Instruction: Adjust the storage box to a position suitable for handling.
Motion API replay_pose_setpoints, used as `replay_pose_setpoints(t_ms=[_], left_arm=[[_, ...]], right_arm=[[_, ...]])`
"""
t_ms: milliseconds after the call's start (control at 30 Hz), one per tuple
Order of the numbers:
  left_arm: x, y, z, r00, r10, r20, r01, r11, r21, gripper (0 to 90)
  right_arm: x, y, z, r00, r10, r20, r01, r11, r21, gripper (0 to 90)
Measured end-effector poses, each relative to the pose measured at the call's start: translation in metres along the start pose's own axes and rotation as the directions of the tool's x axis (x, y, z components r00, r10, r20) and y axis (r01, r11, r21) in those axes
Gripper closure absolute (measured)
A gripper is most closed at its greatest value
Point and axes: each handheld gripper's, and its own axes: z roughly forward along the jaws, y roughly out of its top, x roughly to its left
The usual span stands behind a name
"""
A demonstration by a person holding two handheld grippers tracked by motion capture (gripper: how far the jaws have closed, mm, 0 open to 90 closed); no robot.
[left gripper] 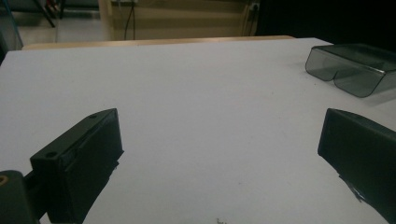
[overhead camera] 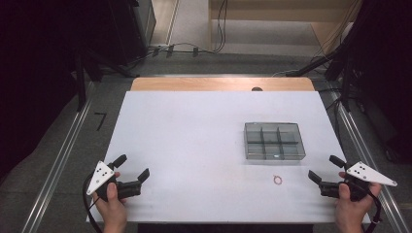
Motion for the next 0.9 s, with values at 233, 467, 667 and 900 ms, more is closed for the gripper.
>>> replay_pose_setpoints(t_ms=[233, 467, 667, 900], left_arm=[[0.0, 0.0, 0.0, 1.0, 0.006, 0.005, -0.005, 1.0, -0.006, 0.0], [-0.002, 0.0, 0.0, 0.9999, 0.012, -0.002, -0.012, 0.9999, -0.001, 0.0], [-0.003, 0.0, 0.0, 0.9998, 0.02, -0.009, -0.02, 0.9998, 0.004, 0.0], [-0.006, 0.0, 0.003, 0.9991, 0.04, -0.013, -0.04, 0.999, 0.021, 0.0]], right_arm=[[0.0, 0.001, 0.0, 1.0, -0.002, 0.003, 0.002, 1.0, 0.003, 0.0], [0.0, 0.004, -0.001, 1.0, 0.003, -0.002, -0.003, 1.0, -0.004, 0.0], [0.006, 0.017, 0.007, 0.9999, 0.003, 0.01, -0.003, 1.0, -0.001, 7.7], [0.003, 0.036, 0.019, 0.9976, 0.055, 0.043, -0.055, 0.998, -0.012, 36.1]])
